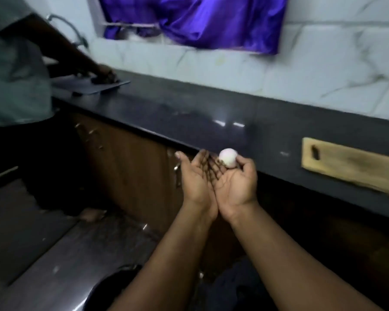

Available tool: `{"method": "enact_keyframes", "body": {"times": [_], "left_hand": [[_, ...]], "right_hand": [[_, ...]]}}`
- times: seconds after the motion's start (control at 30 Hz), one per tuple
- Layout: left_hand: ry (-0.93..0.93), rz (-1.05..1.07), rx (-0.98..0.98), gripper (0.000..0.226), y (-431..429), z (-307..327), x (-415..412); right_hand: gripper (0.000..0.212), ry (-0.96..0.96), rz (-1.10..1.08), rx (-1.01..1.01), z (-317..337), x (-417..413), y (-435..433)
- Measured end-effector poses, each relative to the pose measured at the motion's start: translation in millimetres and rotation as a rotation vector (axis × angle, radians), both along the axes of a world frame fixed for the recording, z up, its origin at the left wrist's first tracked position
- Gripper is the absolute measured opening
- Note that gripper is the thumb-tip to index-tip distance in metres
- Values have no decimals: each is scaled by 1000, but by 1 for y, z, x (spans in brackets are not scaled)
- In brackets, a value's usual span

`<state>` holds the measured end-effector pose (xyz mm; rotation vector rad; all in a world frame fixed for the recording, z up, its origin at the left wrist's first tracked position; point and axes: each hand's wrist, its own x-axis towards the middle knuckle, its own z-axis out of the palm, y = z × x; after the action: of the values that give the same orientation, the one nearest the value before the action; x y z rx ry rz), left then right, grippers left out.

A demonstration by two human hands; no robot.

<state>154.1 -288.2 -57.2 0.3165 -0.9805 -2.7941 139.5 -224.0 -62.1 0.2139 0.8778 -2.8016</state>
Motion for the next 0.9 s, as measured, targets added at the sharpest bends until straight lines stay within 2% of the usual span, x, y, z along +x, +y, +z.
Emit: {"method": "enact_keyframes", "body": {"times": [0.13,0.23,0.3,0.47,0.53,0.6,0.7,0.73,0.8,0.9], "left_hand": [[-198,231,-32,83,-112,-79,42],[-341,326,28,82,-171,-145,80],[-412,371,92,80,-193,-180,101],[-572,447,173,86,-235,-249,128],[-603,461,156,85,-247,-271,129],[-655,482,80,73,-254,-283,126],[-797,559,-74,26,-258,-295,124],[-830,569,-122,19,-257,-298,123],[-856,593,-191,21,-254,-296,117],[-806,632,-322,22,-234,-270,101]], "right_hand": [[49,-194,228,61,-81,29,-121],[55,-359,383,176,-146,59,-187],[61,-453,458,231,-181,78,-215],[49,-533,626,372,-236,105,-257],[47,-509,691,459,-250,104,-266],[46,-481,739,560,-260,99,-270],[35,-388,730,711,-271,86,-268],[29,-328,728,759,-272,81,-265],[22,-187,711,843,-269,72,-255],[25,4,713,937,-252,55,-223]]}}
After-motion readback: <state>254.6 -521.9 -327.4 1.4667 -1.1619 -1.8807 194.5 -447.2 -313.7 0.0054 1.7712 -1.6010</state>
